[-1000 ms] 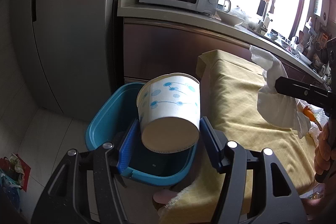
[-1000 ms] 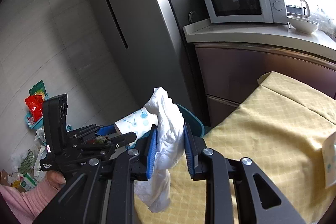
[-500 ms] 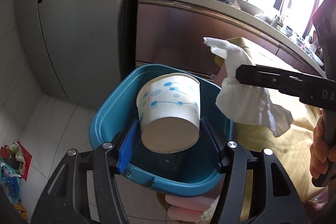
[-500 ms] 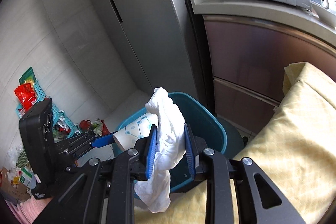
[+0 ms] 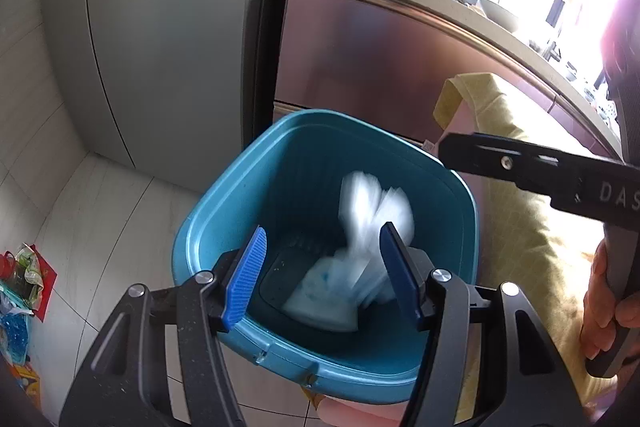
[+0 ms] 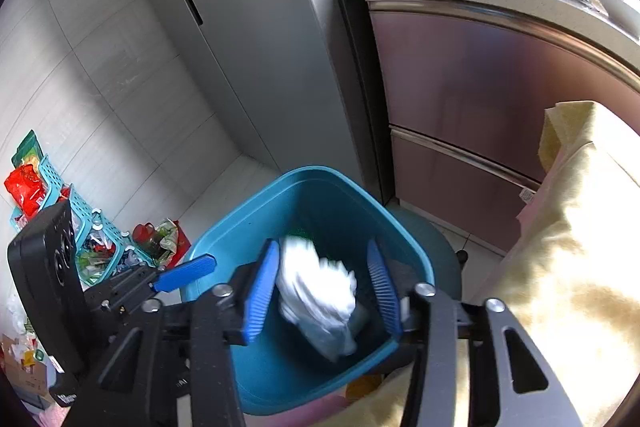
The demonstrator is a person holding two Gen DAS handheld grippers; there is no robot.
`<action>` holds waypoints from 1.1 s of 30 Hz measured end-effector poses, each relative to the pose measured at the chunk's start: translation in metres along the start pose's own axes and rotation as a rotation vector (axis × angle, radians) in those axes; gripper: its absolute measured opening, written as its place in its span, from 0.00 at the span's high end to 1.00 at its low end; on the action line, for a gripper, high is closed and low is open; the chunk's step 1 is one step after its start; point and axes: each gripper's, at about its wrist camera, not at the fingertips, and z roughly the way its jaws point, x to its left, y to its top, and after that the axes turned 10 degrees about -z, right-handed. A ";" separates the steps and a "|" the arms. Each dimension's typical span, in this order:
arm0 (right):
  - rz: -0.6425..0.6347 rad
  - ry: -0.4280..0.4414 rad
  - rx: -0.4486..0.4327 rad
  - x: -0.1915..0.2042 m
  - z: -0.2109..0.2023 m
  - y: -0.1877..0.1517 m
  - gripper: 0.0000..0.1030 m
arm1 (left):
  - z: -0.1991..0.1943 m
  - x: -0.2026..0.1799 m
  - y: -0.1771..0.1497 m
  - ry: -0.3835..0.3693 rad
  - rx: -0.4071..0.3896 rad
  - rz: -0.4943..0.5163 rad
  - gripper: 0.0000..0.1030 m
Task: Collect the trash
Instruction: 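Open both tools to drop the cup and tissue into the bin, then grasp the white tissue with the left tool while the right tool grasps the clear plastic bag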
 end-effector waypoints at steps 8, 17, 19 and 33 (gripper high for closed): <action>0.009 0.030 -0.058 -0.014 -0.035 -0.013 0.53 | -0.029 -0.021 0.000 -0.038 -0.070 0.030 0.42; -0.017 -0.022 -0.178 -0.030 -0.125 -0.058 0.52 | -0.081 -0.089 -0.016 -0.194 -0.153 0.199 0.35; -0.006 -0.053 -0.203 -0.038 -0.148 -0.071 0.52 | -0.087 -0.110 -0.023 -0.235 -0.150 0.245 0.35; 0.228 -0.331 -0.288 -0.103 -0.275 -0.200 0.51 | -0.101 -0.256 -0.100 -0.500 -0.044 0.490 0.33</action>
